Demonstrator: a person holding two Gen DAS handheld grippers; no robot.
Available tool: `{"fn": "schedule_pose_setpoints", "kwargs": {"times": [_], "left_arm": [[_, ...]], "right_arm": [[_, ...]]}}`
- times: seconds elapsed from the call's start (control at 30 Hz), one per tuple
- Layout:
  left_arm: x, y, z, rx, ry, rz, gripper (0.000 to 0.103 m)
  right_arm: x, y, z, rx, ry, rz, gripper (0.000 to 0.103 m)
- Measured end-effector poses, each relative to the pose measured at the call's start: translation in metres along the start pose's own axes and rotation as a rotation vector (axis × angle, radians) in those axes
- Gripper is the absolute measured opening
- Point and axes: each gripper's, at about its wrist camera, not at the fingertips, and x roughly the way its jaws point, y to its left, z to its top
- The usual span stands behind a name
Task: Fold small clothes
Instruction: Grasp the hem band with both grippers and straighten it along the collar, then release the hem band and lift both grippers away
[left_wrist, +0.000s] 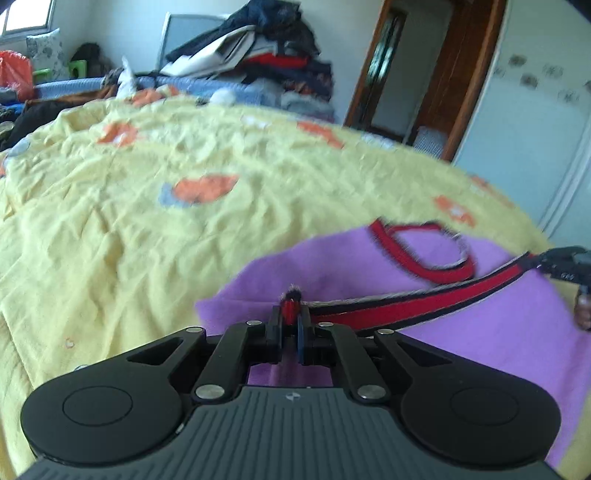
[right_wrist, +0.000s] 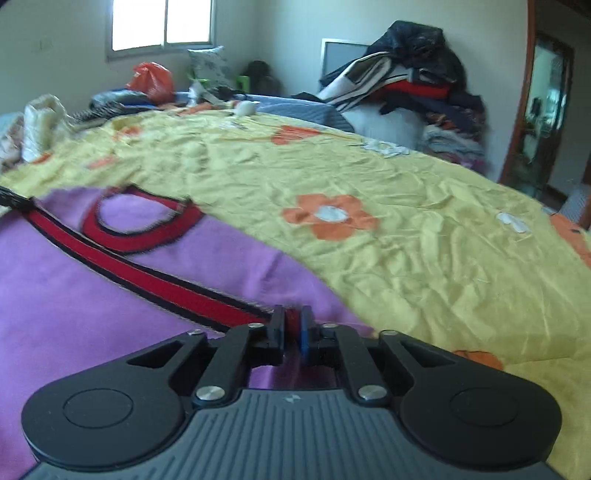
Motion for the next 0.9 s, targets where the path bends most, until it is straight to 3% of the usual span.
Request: {"fn": "schedule_pose_setpoints", "kwargs": {"times": [0.03,0.1,0.17,0.23,0.33,0.43,0.53,0.6,0.67,0.77,0.83,0.9], "left_arm": [[0.0,0.004,0.0,-0.015,-0.003,0.001,0.023],[-0.009,0.009,0.002,-0.042,-0.004,0.044,0.026],[-0.033,0.008,0.004,-0.055,-0.025,0.09,0.028],[-0.065,-0.002,0.001,-0.096,-0.056,0.015,0.034],[-0.105,-0.045,-0.021,-0.094,-0.079,-0.073,0.068],[-0.117,-0.09,-0.056,-0.075,-0.058,-0.159,0.07],[-0.102,-0.117,-0.089,-0.011,0.02,-0.095,0.07],[-0.089,-0.11,-0.108,-0.01,0.066,-0.03,0.068],[-0.094,-0.099,-0.12,0.031,0.011,-0.031,0.066],[-0.101,-0.087,-0.117,0.085,0.023,0.07,0.066],[-0.11,-0.08,-0.112,0.054,0.037,0.073,0.066],[-0.122,-0.085,-0.103,0.036,0.012,0.101,0.07]], "right_arm": [[0.001,-0.002,0.0,0.021,0.018,0.001,0.03],[-0.012,-0.005,0.002,0.054,0.027,-0.041,0.078],[-0.044,-0.001,0.001,0.071,-0.011,-0.004,0.079],[-0.079,0.014,-0.006,0.064,-0.034,0.069,0.077],[-0.113,0.056,-0.023,0.024,-0.013,0.106,0.077],[-0.123,0.095,-0.041,0.003,0.023,0.113,0.077],[-0.113,0.117,-0.053,-0.024,0.068,0.1,0.077],[-0.102,0.12,-0.062,-0.06,0.115,0.068,0.078],[-0.1,0.108,-0.076,-0.081,0.091,0.023,0.1],[-0.104,0.082,-0.078,0.01,0.12,0.033,0.103],[-0.116,0.084,-0.073,0.007,0.116,-0.003,0.103],[-0.132,0.09,-0.066,0.039,0.062,0.051,0.102]]}}
